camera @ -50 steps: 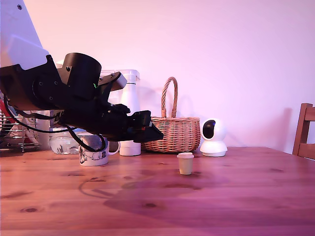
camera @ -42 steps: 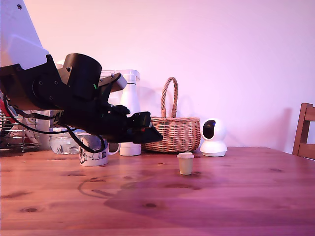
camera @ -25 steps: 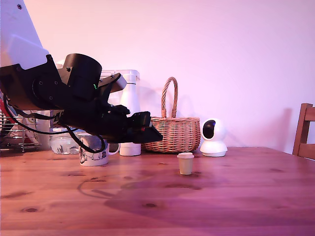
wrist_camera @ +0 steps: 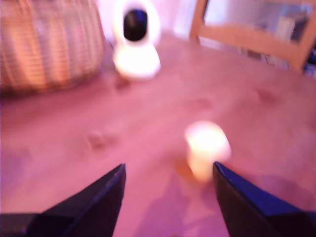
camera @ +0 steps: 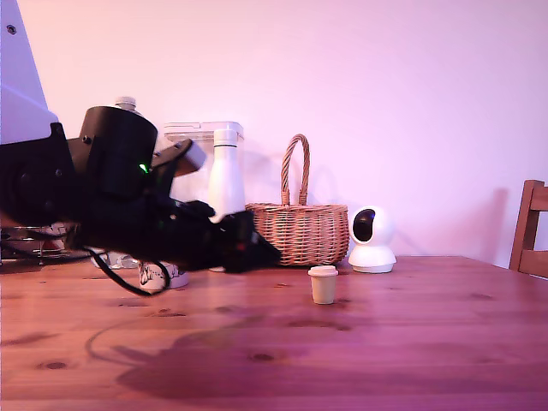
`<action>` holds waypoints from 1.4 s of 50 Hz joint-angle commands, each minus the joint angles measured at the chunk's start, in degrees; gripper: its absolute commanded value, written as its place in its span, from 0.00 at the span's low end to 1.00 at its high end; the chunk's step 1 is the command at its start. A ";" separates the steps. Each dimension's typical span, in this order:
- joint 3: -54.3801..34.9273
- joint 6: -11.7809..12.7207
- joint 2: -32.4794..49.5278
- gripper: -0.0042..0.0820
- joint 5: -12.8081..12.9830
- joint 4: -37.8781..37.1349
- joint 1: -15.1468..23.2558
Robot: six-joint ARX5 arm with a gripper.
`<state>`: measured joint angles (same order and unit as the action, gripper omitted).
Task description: Pick up the coffee capsules from the table one by one and drop them inside the nearest coffee cup
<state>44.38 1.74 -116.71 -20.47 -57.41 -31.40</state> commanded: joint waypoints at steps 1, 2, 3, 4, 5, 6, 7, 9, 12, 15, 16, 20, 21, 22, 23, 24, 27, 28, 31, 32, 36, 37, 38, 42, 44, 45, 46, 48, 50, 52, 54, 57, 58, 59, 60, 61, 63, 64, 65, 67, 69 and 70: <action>-0.87 0.42 0.66 0.63 0.42 -0.92 -1.40; -0.90 0.42 0.66 0.63 0.59 -0.83 -1.73; -0.90 0.44 0.66 0.63 0.79 -0.61 -2.01; -0.90 0.44 0.66 0.63 1.09 -0.42 -2.38; -0.90 0.42 0.66 0.63 1.51 -0.28 -2.73; -0.90 0.42 0.66 0.63 1.86 0.00 -3.08; -0.90 0.44 0.66 0.63 2.34 0.17 -3.34; -0.90 0.44 0.66 0.63 2.86 0.57 -3.93; -0.90 0.57 0.66 0.63 4.57 1.01 -4.70; -0.90 1.46 0.66 0.63 6.08 1.31 -5.27; -0.90 1.55 0.66 0.63 6.73 1.53 -5.44; -0.87 2.23 0.66 0.63 8.15 1.99 -6.03; -0.87 2.23 0.66 0.63 8.39 2.08 -6.14; -0.87 2.23 0.66 0.63 8.87 2.12 -6.23; -0.87 2.45 0.66 0.63 9.29 2.14 -6.40; -0.87 2.47 0.66 0.63 9.75 2.19 -6.60; -0.87 2.64 0.63 0.63 11.28 2.19 -7.04; -0.85 2.86 0.63 0.63 11.85 2.21 -7.19; -0.70 3.04 0.63 0.63 13.29 2.60 -7.74; -0.63 3.08 0.61 0.63 13.62 2.67 -7.96; -0.02 4.07 0.39 0.63 14.27 3.32 -8.74; 0.13 4.52 0.33 0.63 14.80 3.48 -8.90; 0.37 4.68 0.15 0.63 15.06 3.56 -9.11; 1.22 5.22 -0.28 0.63 15.76 3.69 -9.68; 1.75 5.81 -0.76 0.63 16.68 3.82 -9.94; 1.95 5.81 -0.92 0.63 17.00 3.85 -10.03; 2.21 5.81 -1.11 0.63 17.31 3.82 -10.08; 2.80 6.45 -1.77 0.63 17.84 3.89 -10.19; 3.56 6.58 -2.43 0.63 18.03 3.89 -10.25; 4.31 6.97 -2.99 0.63 18.05 4.11 -10.25; 5.09 6.97 -3.34 0.63 18.12 4.79 -10.32; 6.12 7.08 -3.72 0.63 18.60 5.57 -10.40; 6.40 7.32 -3.74 0.63 19.08 5.84 -10.40; 6.75 7.32 -3.87 0.63 19.41 6.34 -10.43; 7.13 7.32 -4.04 0.63 19.41 6.73 -10.49; 7.43 7.32 -4.13 0.63 19.93 7.21 -10.58; 8.15 7.61 -4.50 0.63 20.22 7.85 -10.62; 8.48 7.61 -4.66 0.63 20.48 8.20 -10.64; 8.79 8.00 -4.87 0.63 20.61 8.28 -10.69; 9.46 8.00 -5.49 0.63 20.85 8.59 -10.73; 10.05 8.48 -5.99 0.63 20.98 8.72 -10.78; 10.36 8.68 -6.16 0.63 21.00 9.03 -10.78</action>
<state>54.08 9.54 -120.70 0.30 -48.45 -41.65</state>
